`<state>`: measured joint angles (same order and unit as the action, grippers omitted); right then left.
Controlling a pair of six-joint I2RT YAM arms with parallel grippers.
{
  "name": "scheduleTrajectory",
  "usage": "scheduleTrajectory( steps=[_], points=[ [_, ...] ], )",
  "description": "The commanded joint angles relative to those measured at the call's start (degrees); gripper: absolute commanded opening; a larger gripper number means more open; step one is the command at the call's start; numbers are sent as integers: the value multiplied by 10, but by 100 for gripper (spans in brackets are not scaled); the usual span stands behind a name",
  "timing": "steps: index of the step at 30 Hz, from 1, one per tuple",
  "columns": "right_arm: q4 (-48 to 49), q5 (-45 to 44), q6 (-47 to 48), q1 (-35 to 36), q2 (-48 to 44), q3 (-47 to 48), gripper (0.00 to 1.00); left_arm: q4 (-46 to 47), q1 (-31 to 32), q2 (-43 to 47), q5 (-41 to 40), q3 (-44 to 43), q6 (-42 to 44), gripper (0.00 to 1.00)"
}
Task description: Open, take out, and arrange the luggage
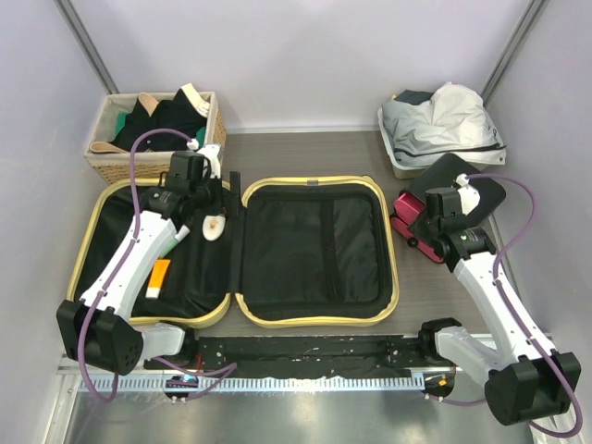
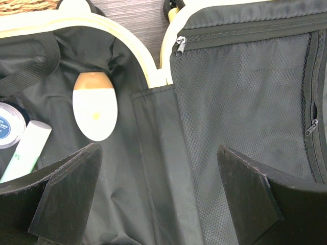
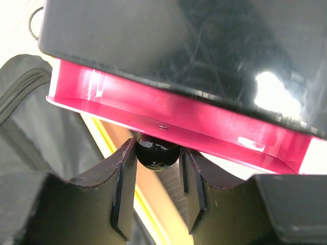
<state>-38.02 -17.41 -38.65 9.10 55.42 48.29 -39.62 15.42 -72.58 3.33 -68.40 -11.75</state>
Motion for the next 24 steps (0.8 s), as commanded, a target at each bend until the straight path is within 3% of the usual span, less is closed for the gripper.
scheduleTrajectory(
  steps=[1,20,24],
  points=[
    [59,-38,-61,37,-48,23,1,23,-2,17,17,1,-3,100],
    [44,-120,-174,182,-49,10,1,25,-3,27,25,3,-5,100],
    [42,-126,-205,216,-46,2,9,26,-2,29,27,4,-6,100]
  ],
)
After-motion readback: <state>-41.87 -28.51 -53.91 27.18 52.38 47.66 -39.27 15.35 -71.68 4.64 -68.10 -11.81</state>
